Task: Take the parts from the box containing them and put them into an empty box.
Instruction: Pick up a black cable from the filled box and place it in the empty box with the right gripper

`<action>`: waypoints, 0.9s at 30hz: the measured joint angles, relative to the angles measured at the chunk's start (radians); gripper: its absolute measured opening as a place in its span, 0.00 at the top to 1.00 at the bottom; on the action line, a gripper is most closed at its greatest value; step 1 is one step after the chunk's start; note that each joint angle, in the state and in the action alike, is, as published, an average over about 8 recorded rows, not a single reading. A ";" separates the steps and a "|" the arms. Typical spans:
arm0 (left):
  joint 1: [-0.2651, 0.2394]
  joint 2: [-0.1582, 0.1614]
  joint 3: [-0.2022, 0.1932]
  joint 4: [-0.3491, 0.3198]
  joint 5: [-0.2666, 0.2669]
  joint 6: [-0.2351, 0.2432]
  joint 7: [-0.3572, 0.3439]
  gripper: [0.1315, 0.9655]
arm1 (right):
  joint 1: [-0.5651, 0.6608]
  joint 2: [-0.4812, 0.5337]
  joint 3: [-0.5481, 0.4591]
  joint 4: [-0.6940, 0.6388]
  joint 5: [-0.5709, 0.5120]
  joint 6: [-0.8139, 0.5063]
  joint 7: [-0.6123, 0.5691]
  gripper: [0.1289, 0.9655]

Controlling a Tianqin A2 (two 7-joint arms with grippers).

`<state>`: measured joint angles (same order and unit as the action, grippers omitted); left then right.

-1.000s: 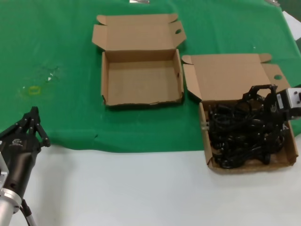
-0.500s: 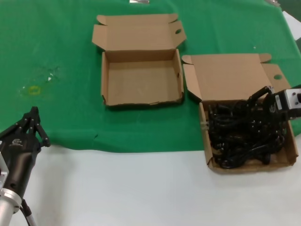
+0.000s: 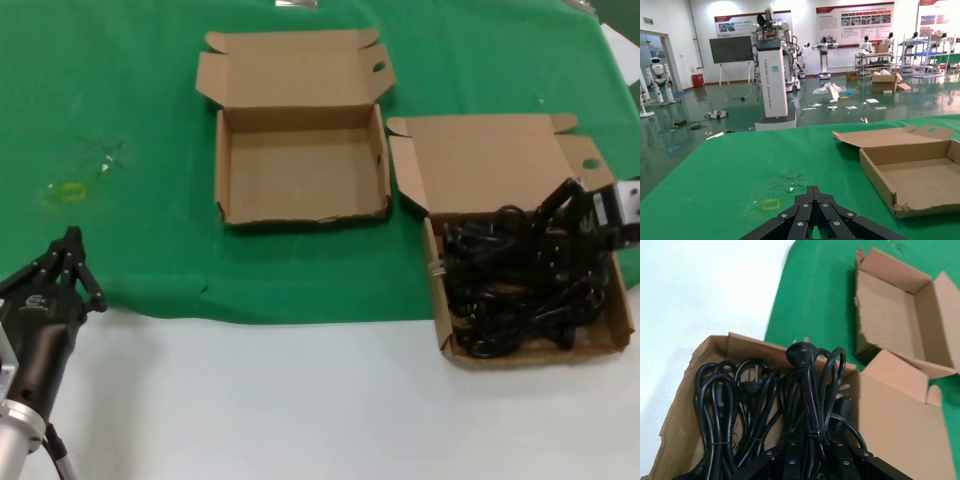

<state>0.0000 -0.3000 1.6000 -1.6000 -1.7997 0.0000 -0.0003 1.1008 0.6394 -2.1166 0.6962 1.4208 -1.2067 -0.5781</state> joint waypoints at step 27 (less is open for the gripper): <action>0.000 0.000 0.000 0.000 0.000 0.000 0.000 0.99 | 0.055 -0.066 0.027 0.115 0.043 -0.003 0.182 0.90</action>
<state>0.0000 -0.3000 1.6000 -1.6000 -1.7997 0.0000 -0.0003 1.1559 0.5729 -2.0898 0.8116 1.4637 -1.2101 -0.3965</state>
